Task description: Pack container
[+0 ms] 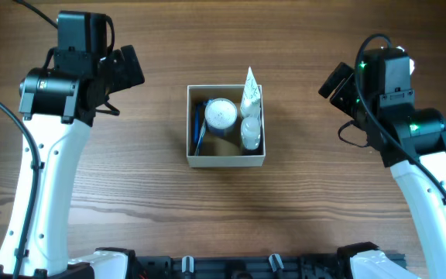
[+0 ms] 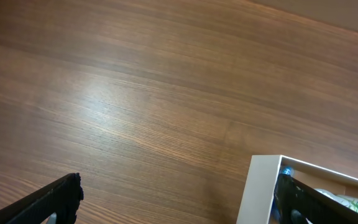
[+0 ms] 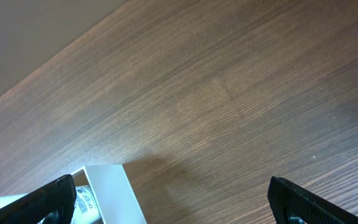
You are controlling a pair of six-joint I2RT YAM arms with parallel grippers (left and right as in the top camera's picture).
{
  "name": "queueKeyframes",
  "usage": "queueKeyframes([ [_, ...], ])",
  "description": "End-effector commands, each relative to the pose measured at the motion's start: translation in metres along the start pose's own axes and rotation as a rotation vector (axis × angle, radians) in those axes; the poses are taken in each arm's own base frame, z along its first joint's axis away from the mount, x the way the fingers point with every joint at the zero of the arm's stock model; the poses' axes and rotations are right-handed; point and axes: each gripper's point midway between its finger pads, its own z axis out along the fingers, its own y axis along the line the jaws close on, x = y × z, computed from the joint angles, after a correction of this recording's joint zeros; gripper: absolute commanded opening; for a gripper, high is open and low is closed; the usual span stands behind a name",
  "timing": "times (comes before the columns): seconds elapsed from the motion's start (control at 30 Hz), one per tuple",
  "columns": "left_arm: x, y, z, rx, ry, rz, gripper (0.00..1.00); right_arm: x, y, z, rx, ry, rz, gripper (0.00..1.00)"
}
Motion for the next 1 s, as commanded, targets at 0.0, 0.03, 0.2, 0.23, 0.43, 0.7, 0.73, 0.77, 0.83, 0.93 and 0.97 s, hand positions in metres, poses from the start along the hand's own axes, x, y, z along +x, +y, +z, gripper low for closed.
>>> queueKeyframes([
  [0.0, -0.004, 0.003, -0.002, -0.012, -0.012, -0.005, 1.0, -0.004, -0.003, 0.002, 0.023, -0.015, 0.015, 1.0],
  [0.03, -0.004, 0.004, -0.002, -0.014, -0.012, -0.005, 1.0, -0.004, -0.003, 0.002, 0.023, -0.014, 0.015, 1.0],
  [0.2, -0.006, 0.011, -0.002, -0.049, -0.023, -0.009, 1.0, -0.004, -0.003, 0.002, 0.023, -0.014, 0.015, 1.0],
  [0.23, -0.006, 0.012, -0.002, -0.05, -0.024, -0.011, 1.0, -0.004, -0.003, 0.002, 0.023, -0.014, 0.015, 1.0],
  [0.43, 0.001, 0.02, -0.019, -0.046, -0.038, -0.018, 1.0, -0.004, -0.003, 0.002, 0.023, -0.014, 0.015, 1.0],
  [0.7, 0.021, 0.038, -0.065, 0.032, -0.235, -0.072, 1.0, -0.004, -0.003, 0.002, 0.023, -0.014, 0.015, 1.0],
  [0.73, 0.023, 0.04, -0.068, 0.043, -0.267, -0.081, 1.0, -0.004, -0.003, 0.002, 0.023, -0.014, 0.015, 1.0],
  [0.77, 0.027, 0.042, -0.069, 0.058, -0.314, -0.096, 1.0, -0.004, -0.003, 0.002, 0.023, -0.014, 0.015, 1.0],
  [0.83, 0.039, 0.048, -0.068, 0.073, -0.365, -0.114, 1.0, -0.004, -0.003, 0.002, 0.023, -0.014, 0.015, 1.0],
  [0.93, 0.066, 0.055, -0.058, 0.093, -0.394, -0.127, 1.0, -0.004, -0.003, 0.002, 0.023, -0.014, 0.015, 1.0],
  [0.97, 0.077, 0.058, -0.053, 0.101, -0.398, -0.13, 1.0, -0.004, -0.003, 0.002, 0.023, -0.014, 0.015, 1.0],
])
